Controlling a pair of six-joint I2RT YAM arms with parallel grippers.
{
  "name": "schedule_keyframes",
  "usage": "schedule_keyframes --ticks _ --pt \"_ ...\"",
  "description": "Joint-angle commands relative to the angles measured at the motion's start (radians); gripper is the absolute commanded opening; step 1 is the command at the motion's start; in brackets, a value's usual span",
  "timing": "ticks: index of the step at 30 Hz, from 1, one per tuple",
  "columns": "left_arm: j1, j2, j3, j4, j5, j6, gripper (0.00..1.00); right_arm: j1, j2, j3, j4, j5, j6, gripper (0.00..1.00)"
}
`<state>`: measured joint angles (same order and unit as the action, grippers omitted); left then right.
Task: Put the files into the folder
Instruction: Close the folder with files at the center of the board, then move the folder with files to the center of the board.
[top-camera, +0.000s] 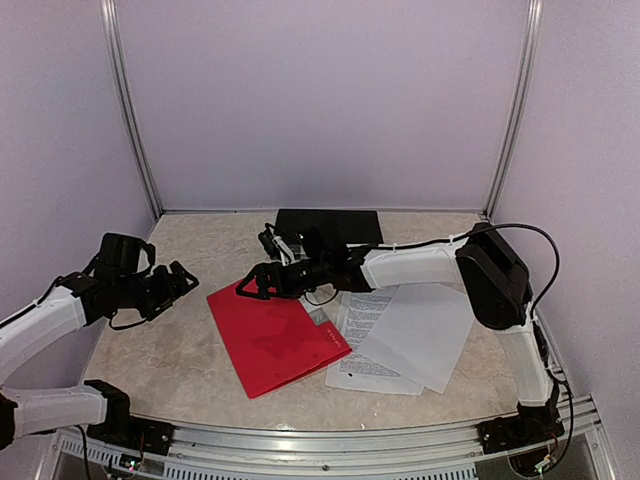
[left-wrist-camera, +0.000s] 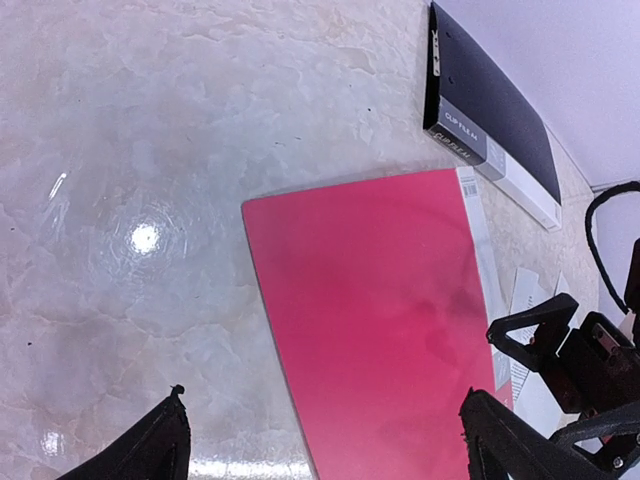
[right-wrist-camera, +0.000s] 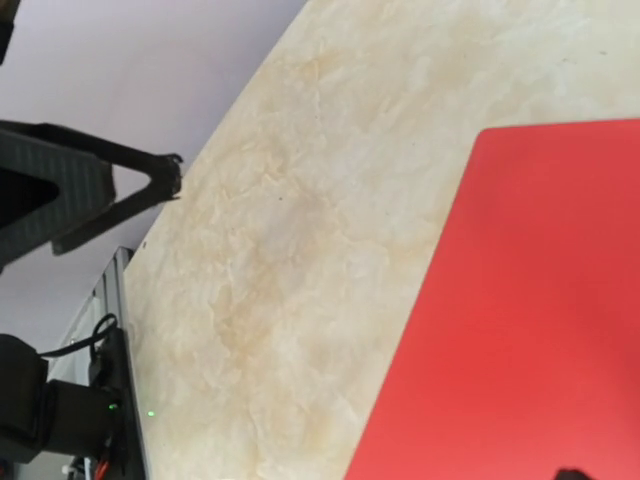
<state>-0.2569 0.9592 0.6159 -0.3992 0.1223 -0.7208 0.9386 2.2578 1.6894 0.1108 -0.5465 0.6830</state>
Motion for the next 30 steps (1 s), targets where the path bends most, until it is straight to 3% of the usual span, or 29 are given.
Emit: schedule_keyframes --ticks 1,4,8,15,24,30 --pt "0.01 -0.025 0.019 -0.036 -0.031 0.014 0.9 0.021 0.019 -0.004 0.052 -0.026 0.026 0.99" --pt "0.009 -0.026 0.027 -0.005 0.024 0.028 0.91 0.021 -0.031 -0.042 0.046 0.05 -0.01 0.99" --pt "-0.004 0.002 0.021 0.054 0.095 0.028 0.91 -0.005 -0.109 -0.045 -0.111 0.206 -0.134 0.99" --pt "-0.084 0.024 0.021 0.086 0.041 0.047 0.95 -0.089 -0.183 -0.165 -0.292 0.358 -0.26 0.98" --pt "-0.125 0.055 0.032 0.101 0.004 0.049 0.99 -0.126 -0.232 -0.428 -0.21 0.283 -0.231 0.98" --pt "-0.132 0.079 0.036 0.1 -0.006 0.049 0.99 -0.084 -0.225 -0.473 -0.159 0.251 -0.212 0.93"
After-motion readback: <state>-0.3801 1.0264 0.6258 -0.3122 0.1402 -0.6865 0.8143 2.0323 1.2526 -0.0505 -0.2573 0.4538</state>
